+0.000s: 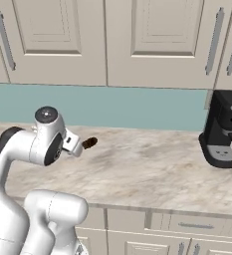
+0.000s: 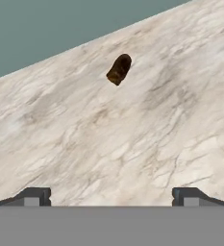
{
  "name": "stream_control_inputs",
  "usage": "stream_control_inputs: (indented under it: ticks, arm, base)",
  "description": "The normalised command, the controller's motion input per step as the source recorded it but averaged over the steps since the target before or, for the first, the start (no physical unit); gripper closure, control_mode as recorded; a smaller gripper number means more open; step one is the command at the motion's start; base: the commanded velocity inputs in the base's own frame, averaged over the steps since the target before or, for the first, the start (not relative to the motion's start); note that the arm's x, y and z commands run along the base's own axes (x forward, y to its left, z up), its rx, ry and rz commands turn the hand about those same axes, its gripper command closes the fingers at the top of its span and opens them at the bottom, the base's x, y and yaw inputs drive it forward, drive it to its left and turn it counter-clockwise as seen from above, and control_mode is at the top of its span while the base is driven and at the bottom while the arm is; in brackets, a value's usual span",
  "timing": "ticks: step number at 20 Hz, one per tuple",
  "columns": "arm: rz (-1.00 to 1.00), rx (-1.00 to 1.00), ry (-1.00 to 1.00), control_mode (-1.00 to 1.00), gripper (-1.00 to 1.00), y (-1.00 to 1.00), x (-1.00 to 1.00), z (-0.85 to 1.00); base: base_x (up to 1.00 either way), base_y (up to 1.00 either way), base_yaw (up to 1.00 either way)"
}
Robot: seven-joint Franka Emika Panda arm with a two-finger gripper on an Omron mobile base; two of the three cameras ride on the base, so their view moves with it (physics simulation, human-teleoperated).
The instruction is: Place the beer on the top shelf of the fridge to keep it out of children's reach, and place the mango and sweet potato on lower shelves for easy access.
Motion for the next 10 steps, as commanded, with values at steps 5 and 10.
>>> stream_control_inputs:
  ticks: [5,10]
  arm:
    - [0.0,0.0,0.0,-1.0,-1.0,0.0,0.46,-0.02]
    - [0.0,0.0,0.0,-1.0,-1.0,0.0,0.4,-0.19]
  base:
    - [0.0,0.0,0.0]
    - [0.0,0.0,0.0]
